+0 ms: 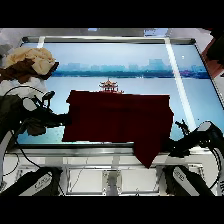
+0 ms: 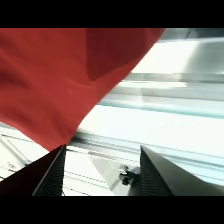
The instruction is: Fold the shirts.
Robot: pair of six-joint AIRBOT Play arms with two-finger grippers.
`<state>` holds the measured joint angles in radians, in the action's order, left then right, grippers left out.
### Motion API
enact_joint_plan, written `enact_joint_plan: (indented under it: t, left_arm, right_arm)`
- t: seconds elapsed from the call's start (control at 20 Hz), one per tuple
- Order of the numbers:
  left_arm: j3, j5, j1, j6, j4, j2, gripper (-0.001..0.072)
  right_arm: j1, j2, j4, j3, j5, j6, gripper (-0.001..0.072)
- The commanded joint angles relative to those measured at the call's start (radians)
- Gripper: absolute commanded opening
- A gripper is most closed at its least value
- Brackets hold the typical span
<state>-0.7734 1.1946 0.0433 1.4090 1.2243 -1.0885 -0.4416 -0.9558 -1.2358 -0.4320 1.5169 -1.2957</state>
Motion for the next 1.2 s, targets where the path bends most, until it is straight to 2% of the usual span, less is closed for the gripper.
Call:
enact_joint_plan:
  t: [0.0, 0.1, 0.5, 0.55, 0.6, 0.65, 0.75, 0.8, 0.85, 0.95, 1.0, 1.05, 1.1, 1.15]
  left_arm:
    - [0.001, -0.015, 0.000, -0.003, -0.002, 0.001, 0.0688]
    - [0.001, -0.027, 0.000, -0.003, -0.002, 0.001, 0.0688]
    - [0.001, -0.026, 0.000, -0.003, -0.001, 0.001, 0.0687]
    - [0.001, -0.027, 0.000, -0.003, -0.001, 0.001, 0.0688]
    - [0.001, -0.027, 0.000, -0.004, -0.001, 0.001, 0.0687]
    - [0.001, -0.031, 0.000, -0.004, -0.001, 0.001, 0.0687]
    - [0.001, -0.049, 0.000, -0.004, -0.001, 0.001, 0.0687]
    - [0.001, -0.053, 0.000, -0.004, -0.001, 0.001, 0.0687]
    - [0.001, -0.053, 0.000, -0.004, 0.000, 0.001, 0.0688]
    - [0.001, -0.053, 0.000, -0.004, 0.006, 0.001, 0.0687]
    - [0.001, -0.052, 0.000, -0.004, 0.009, 0.001, 0.0687]
    - [0.001, -0.053, 0.000, -0.004, 0.008, 0.001, 0.0687]
    - [0.001, -0.053, 0.000, -0.004, 0.009, 0.001, 0.0688]
    - [0.001, -0.052, 0.000, -0.004, 0.008, 0.001, 0.0687]
  right_arm:
    - [0.001, -0.029, 0.077, 0.006, -0.043, -0.006, 0.0483]
    - [0.008, -0.047, 0.127, 0.009, -0.083, -0.006, 0.0483]
    - [0.160, -0.142, 0.099, 0.009, -0.161, -0.071, 0.0477]
    - [0.173, -0.142, 0.108, 0.008, -0.171, -0.070, 0.0433]
    - [0.179, -0.142, 0.125, 0.008, -0.181, -0.069, 0.0330]
    - [0.180, -0.142, 0.141, 0.008, -0.191, -0.066, 0.0268]
    - [0.180, -0.142, 0.158, 0.008, -0.214, -0.066, 0.0240]
    - [0.180, -0.142, 0.157, 0.008, -0.219, -0.066, 0.0168]
    - [0.180, -0.142, 0.155, 0.008, -0.219, -0.066, 0.0129]
    - [0.180, -0.142, 0.155, 0.008, -0.200, -0.059, 0.0139]
    - [0.179, -0.142, 0.155, 0.008, -0.179, -0.031, 0.0186]
    - [0.179, -0.142, 0.151, 0.008, -0.162, -0.018, 0.0325]
    - [0.179, -0.142, 0.138, 0.003, -0.146, -0.015, 0.0389]
    - [0.179, -0.142, 0.106, -0.011, -0.126, -0.017, 0.0388]
